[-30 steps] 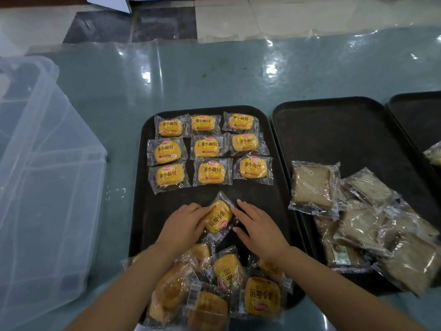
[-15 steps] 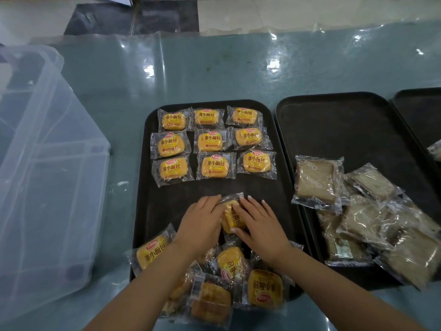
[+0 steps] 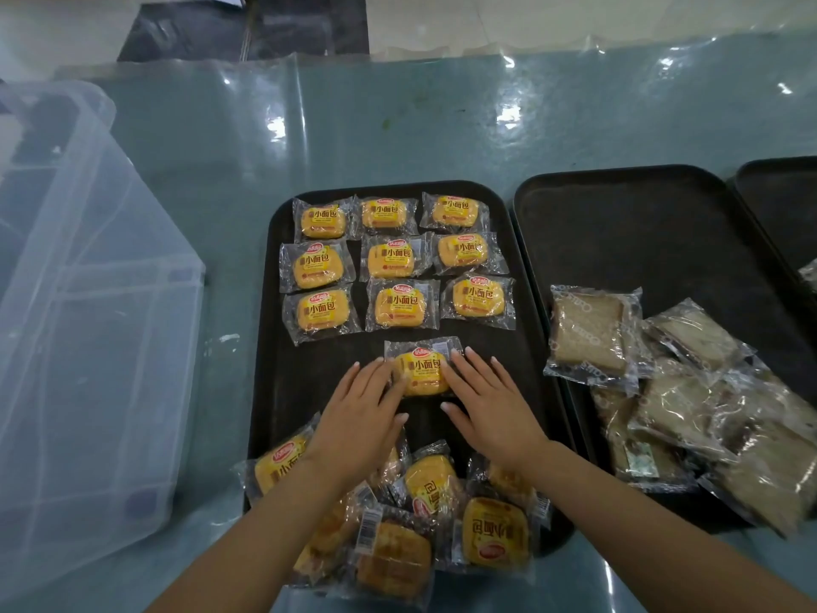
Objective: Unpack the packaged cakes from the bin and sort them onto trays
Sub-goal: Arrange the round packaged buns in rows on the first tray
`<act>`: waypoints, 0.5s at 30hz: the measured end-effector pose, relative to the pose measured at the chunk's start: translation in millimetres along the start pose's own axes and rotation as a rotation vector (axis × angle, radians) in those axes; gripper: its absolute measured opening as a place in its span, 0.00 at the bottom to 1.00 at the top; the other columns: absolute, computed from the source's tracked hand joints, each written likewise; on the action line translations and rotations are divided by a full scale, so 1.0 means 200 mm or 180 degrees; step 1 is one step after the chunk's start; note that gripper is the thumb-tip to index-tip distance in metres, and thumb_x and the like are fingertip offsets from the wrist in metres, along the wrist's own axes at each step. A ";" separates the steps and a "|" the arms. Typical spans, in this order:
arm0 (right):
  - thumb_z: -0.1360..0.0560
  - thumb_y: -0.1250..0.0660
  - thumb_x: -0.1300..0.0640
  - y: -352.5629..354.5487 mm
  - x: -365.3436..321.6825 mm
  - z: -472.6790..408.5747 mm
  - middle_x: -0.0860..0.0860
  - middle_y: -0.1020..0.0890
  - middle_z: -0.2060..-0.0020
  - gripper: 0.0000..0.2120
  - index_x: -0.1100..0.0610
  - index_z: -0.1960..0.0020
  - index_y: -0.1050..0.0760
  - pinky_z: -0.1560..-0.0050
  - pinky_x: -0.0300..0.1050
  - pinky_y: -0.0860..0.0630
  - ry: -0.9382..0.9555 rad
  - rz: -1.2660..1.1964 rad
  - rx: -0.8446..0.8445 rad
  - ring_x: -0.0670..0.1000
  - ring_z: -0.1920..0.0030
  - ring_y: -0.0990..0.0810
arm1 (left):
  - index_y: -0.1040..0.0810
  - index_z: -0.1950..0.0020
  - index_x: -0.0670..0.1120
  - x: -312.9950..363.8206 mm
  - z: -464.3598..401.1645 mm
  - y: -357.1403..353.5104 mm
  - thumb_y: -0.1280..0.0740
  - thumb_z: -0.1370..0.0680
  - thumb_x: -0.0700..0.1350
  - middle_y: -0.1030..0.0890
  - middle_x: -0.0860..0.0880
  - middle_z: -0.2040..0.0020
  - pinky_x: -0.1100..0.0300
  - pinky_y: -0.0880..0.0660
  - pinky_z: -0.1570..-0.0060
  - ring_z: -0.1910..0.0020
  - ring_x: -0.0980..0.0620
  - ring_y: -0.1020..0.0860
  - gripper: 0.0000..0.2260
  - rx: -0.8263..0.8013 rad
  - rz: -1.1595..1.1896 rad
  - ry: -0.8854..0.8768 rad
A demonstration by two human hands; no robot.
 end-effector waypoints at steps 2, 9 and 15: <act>0.20 0.51 0.42 -0.05 0.00 0.00 0.53 0.33 0.27 0.28 0.55 0.26 0.37 0.29 0.58 0.43 -0.0060 -0.0005 -0.0189 0.54 0.26 0.39 | 0.30 0.30 0.44 0.00 -0.01 -0.02 0.51 0.21 0.56 0.30 0.43 0.29 0.45 0.40 0.31 0.29 0.46 0.34 0.26 -0.0070 0.0001 0.0055; 0.25 0.65 0.36 -0.07 -0.03 -0.06 0.48 0.56 0.23 0.36 0.52 0.22 0.57 0.26 0.52 0.62 -0.0118 -0.0257 -0.0466 0.50 0.23 0.59 | 0.60 0.26 0.48 -0.08 -0.02 -0.11 0.70 0.26 0.62 0.57 0.50 0.24 0.48 0.62 0.27 0.24 0.52 0.57 0.32 -0.0334 0.0049 0.0273; 0.27 0.67 0.35 -0.08 -0.05 -0.08 0.47 0.57 0.23 0.36 0.50 0.22 0.59 0.25 0.53 0.62 -0.0110 -0.0287 -0.0606 0.50 0.23 0.61 | 0.55 0.23 0.48 -0.10 -0.03 -0.08 0.71 0.28 0.62 0.55 0.51 0.22 0.50 0.64 0.28 0.23 0.52 0.57 0.37 -0.0343 0.0150 0.0349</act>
Point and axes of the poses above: each hand's wrist, its own z-axis away from the middle knuckle, its own y-axis out of the back of the hand, x = y × z, the point moved 10 cm from there along -z, towards the middle knuckle
